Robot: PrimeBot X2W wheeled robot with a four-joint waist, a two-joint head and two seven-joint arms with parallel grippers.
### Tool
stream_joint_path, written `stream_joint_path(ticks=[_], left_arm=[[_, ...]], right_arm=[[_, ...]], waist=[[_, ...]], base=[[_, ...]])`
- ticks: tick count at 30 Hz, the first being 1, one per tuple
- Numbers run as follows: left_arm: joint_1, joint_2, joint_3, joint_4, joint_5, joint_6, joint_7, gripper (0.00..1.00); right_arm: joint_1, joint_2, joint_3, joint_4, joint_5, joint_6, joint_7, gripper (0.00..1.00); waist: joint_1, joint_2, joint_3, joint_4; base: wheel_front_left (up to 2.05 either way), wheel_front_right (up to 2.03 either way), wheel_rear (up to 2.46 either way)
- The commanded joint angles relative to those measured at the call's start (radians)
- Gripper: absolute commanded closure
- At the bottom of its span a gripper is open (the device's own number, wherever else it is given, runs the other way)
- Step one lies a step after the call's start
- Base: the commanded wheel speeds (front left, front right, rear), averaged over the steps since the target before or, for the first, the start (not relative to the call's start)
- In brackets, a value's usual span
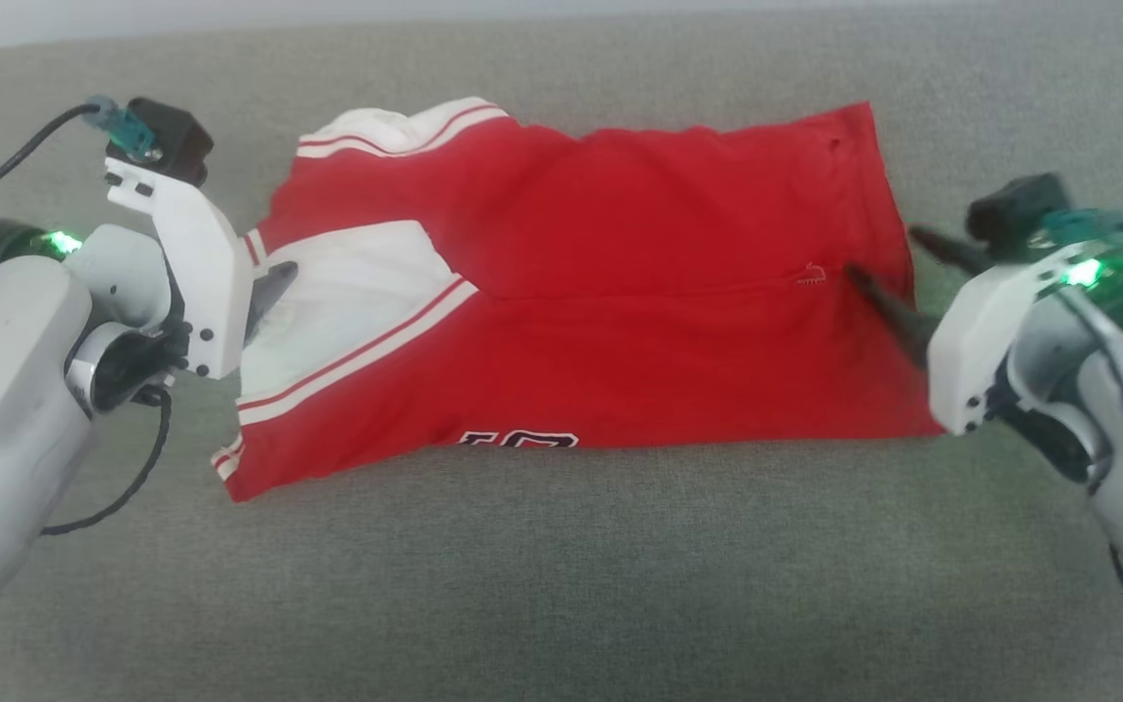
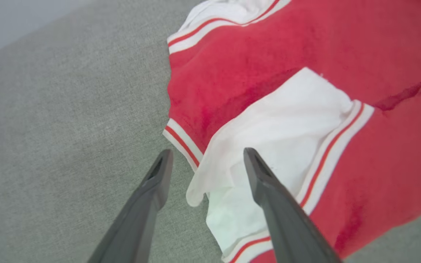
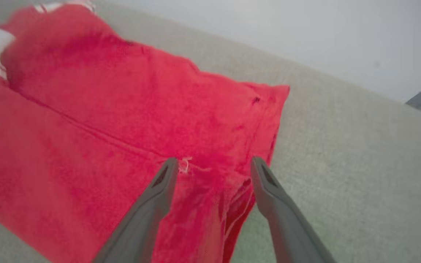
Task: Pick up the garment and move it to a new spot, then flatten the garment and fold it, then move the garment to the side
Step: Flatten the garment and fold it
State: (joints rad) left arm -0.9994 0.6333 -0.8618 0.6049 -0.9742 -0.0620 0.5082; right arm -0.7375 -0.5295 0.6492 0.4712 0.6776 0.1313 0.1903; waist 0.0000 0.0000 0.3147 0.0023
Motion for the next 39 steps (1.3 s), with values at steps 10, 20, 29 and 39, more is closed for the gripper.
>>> stream_joint_path(ticks=[10, 20, 29, 39], left_arm=[[0.121, 0.105, -0.002, -0.241, -0.031, 0.112, 0.075, 0.00], [0.320, 0.215, -0.001, -0.497, -0.105, 0.303, 0.153, 0.00], [0.366, 0.199, 0.020, -0.410, -0.157, 0.342, 0.146, 0.00], [0.369, 0.104, -0.005, -0.256, -0.195, 0.267, 0.153, 1.00]], right_arm=[[0.103, 0.042, -0.292, -0.033, -0.172, -0.001, -0.296, 0.00], [0.297, 0.209, -0.622, -0.236, -0.400, -0.001, -0.329, 0.00], [0.417, 0.299, -0.701, -0.403, -0.460, -0.001, -0.245, 0.00], [0.471, 0.311, -0.696, -0.455, -0.428, -0.001, -0.126, 0.00]], waist=[[0.0000, 0.0000, -0.066, 0.017], [0.0000, 0.0000, -0.066, -0.018], [0.0000, 0.0000, -0.040, -0.052], [0.0000, 0.0000, -0.028, -0.062]], base=[[0.00, 0.00, 0.00], [0.00, 0.00, 0.00], [0.00, 0.00, 0.00], [0.00, 0.00, 0.00]])
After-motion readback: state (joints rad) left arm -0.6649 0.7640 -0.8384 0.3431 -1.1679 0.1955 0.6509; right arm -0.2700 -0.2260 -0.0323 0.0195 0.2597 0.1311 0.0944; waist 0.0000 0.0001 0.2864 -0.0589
